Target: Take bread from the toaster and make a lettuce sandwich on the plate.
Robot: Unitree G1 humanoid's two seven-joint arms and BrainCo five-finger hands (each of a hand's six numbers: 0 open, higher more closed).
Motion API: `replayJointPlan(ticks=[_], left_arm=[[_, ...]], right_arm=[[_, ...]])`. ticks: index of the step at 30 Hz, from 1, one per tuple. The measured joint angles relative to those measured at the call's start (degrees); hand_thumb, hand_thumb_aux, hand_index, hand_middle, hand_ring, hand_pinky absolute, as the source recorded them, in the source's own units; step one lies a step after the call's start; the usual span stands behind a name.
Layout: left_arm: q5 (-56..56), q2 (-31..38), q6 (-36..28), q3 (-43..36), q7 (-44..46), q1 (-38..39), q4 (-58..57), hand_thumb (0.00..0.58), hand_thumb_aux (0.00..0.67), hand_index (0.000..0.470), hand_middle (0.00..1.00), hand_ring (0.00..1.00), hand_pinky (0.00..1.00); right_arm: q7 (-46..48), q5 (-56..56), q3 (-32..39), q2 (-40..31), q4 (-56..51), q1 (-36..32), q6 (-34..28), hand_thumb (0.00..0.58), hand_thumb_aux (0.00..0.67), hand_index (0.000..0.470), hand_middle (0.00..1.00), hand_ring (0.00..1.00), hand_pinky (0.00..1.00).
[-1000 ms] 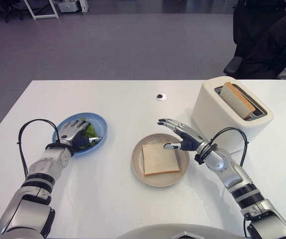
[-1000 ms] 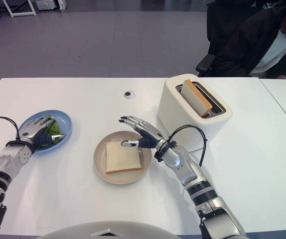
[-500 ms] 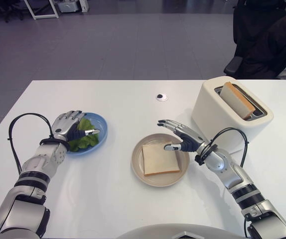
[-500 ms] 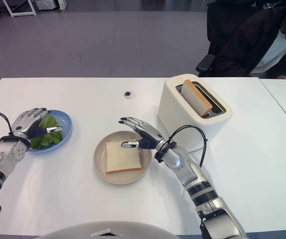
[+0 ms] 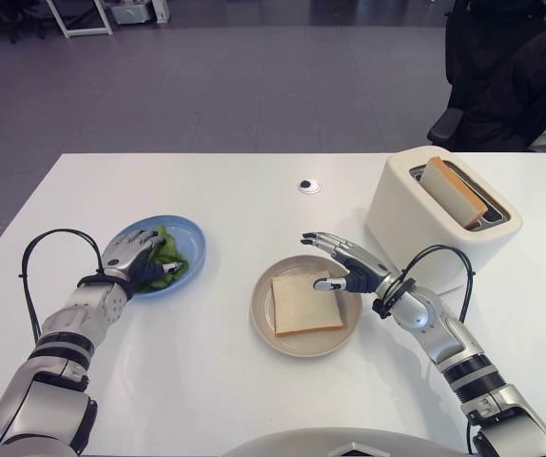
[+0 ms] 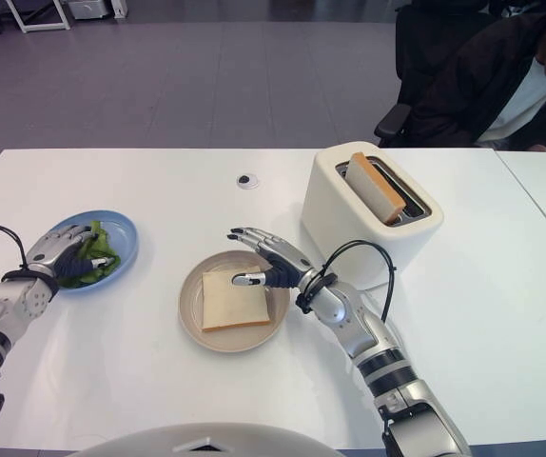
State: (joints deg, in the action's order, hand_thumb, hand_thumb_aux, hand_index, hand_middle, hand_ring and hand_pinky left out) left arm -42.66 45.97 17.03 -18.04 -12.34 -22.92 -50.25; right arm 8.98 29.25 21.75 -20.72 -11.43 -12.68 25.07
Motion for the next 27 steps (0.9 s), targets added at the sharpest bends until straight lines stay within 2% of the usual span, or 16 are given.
replayJointPlan(ticks=[2, 6, 8, 10, 20, 27], left_arm=[[0.13, 0.00, 0.55, -0.04, -0.53, -0.16, -0.35, 0.543, 0.502, 0.352, 0.00, 0.00, 0.00], [0.89, 0.02, 1.62, 0.04, -2.03, -0.15, -0.74, 0.557, 0.536, 0.376, 0.00, 0.00, 0.00], [1.25, 0.02, 2.50, 0.39, -2.60, -0.11, -0.54, 0.571, 0.589, 0.413, 0.00, 0.00, 0.00], [2.33, 0.04, 3.33, 1.05, -3.24, -0.11, 0.06, 0.580, 0.670, 0.470, 0.00, 0.00, 0.00], [6.54, 0.11, 7.72, 4.22, -4.10, 0.33, 4.61, 0.580, 0.670, 0.470, 0.00, 0.00, 0.00], [15.36, -0.27, 17.21, 7.79, 0.95, 3.39, 12.98, 0.580, 0.670, 0.470, 0.00, 0.00, 0.00]], right_arm=[[0.00, 0.00, 0.00, -0.01, 0.00, 0.03, 0.00, 0.000, 0.000, 0.000, 0.00, 0.00, 0.00], [-0.01, 0.00, 0.00, 0.00, 0.00, 0.04, 0.00, 0.000, 0.000, 0.000, 0.00, 0.00, 0.00], [-0.04, 0.00, 0.00, -0.01, -0.01, 0.04, 0.01, 0.000, 0.000, 0.000, 0.00, 0.00, 0.00], [-0.07, 0.00, -0.01, -0.01, -0.01, 0.03, 0.04, 0.000, 0.000, 0.000, 0.00, 0.00, 0.00], [-0.09, 0.00, -0.31, -0.01, -0.02, 0.02, 0.03, 0.000, 0.000, 0.000, 0.00, 0.00, 0.00], [0.09, -0.09, -1.74, -0.17, 0.97, -0.03, -0.04, 0.000, 0.000, 0.000, 0.00, 0.00, 0.00]])
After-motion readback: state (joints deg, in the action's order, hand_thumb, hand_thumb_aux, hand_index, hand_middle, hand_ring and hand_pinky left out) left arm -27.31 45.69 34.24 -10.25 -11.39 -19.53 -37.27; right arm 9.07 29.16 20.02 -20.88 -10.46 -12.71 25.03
